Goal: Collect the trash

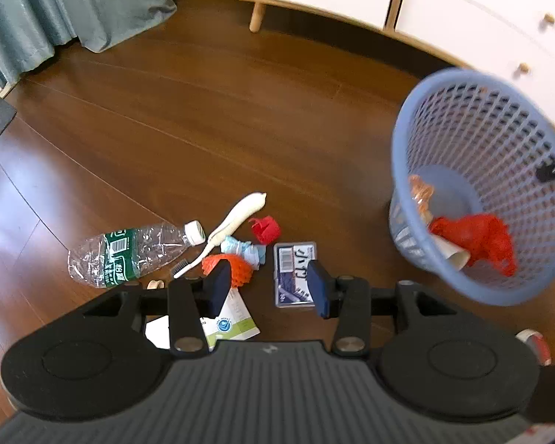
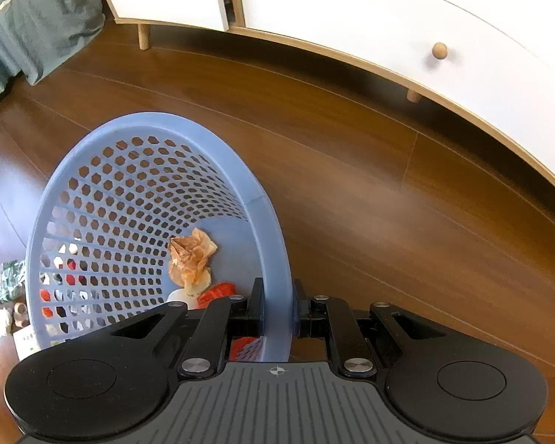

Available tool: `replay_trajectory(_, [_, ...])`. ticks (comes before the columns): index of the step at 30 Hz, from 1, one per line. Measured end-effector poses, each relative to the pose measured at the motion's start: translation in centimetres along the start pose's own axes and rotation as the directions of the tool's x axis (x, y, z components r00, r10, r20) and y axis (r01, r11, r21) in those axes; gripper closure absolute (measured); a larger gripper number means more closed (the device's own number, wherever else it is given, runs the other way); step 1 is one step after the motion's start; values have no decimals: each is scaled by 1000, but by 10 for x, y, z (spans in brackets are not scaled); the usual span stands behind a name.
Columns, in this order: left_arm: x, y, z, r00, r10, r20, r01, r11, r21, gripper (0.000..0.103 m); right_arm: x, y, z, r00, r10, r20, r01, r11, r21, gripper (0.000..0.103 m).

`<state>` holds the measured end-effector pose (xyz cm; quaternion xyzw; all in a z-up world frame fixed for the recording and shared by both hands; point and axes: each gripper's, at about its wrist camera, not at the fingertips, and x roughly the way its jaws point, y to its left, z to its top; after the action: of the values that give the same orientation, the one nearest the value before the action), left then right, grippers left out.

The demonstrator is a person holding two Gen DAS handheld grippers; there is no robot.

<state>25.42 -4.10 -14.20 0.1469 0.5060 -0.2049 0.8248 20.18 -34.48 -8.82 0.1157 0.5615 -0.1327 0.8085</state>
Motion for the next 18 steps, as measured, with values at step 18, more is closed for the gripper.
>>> replay_trajectory(18, [164,-35,-31,988,4,-155,-1,1000,15,58,8,-4,5,1000,-24,-14,24,999,-45,94])
